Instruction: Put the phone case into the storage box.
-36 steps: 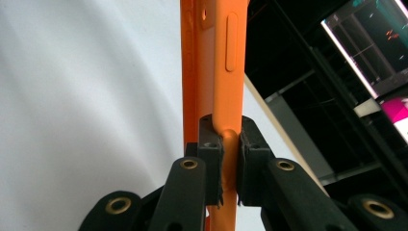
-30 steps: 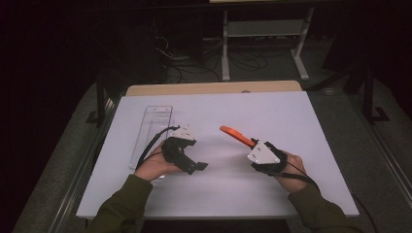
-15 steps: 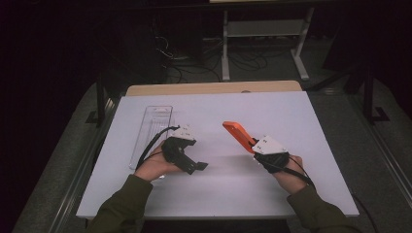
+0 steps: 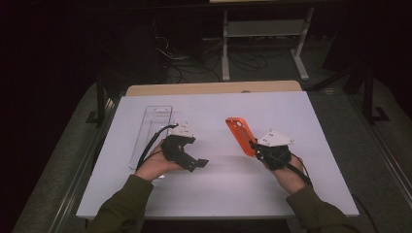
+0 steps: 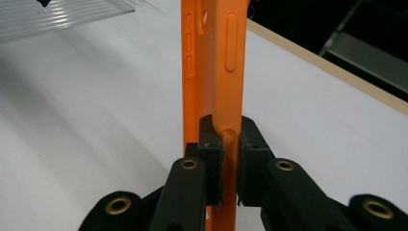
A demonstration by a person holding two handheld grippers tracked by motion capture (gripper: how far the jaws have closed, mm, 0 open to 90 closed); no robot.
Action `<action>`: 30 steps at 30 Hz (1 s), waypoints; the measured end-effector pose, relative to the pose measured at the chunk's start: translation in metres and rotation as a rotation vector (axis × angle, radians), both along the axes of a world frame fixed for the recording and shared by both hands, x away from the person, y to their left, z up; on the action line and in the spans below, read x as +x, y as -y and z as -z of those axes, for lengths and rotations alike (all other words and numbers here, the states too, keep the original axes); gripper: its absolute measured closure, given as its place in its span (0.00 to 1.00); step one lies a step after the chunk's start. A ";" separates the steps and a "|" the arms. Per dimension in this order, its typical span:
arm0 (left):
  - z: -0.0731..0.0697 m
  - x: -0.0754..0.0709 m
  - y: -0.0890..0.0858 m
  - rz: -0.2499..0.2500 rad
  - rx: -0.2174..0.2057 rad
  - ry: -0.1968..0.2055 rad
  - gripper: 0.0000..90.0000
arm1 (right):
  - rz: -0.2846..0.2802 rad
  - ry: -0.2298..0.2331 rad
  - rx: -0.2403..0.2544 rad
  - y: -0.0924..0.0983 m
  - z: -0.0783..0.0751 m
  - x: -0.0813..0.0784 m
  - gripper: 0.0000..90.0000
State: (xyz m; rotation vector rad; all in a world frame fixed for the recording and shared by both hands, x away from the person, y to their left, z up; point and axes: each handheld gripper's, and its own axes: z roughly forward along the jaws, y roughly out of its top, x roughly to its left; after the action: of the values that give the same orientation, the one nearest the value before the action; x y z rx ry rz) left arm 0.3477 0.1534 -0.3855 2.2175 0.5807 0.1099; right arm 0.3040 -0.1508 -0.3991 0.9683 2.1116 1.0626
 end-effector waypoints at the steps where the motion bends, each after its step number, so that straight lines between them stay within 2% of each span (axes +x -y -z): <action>1: -0.001 0.001 0.000 -0.008 -0.004 0.000 0.00 | 0.001 -0.003 0.004 0.000 0.000 0.000 0.90; 5: -0.003 0.002 0.001 -0.057 -0.047 0.001 0.00 | 0.000 -0.016 0.009 -0.001 0.000 0.000 0.90; 13: -0.008 0.002 0.006 -0.089 -0.107 -0.006 0.00 | -0.009 -0.019 0.011 -0.006 0.000 0.001 0.90; 18: -0.011 0.003 0.011 -0.108 -0.119 -0.001 0.00 | -0.010 -0.040 0.027 -0.008 0.000 0.000 0.90; 19: -0.011 0.003 0.013 -0.120 -0.135 -0.007 0.00 | -0.008 -0.048 0.025 -0.009 0.000 0.000 0.90; 23: -0.012 0.005 0.017 -0.127 -0.152 -0.017 0.00 | -0.015 -0.046 0.033 -0.011 -0.001 0.000 0.90; 25: -0.014 0.006 0.019 -0.131 -0.161 -0.018 0.00 | -0.015 -0.067 0.035 -0.012 -0.001 -0.001 0.90; 30: -0.015 0.010 0.022 -0.150 -0.182 -0.011 0.00 | -0.025 -0.066 0.038 -0.016 -0.001 -0.001 0.90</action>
State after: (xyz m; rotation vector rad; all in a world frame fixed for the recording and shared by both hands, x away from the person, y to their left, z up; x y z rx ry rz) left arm 0.3574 0.1309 -0.3704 1.9993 0.7338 0.1174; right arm 0.3031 -0.1351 -0.3982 1.0102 2.1698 1.1009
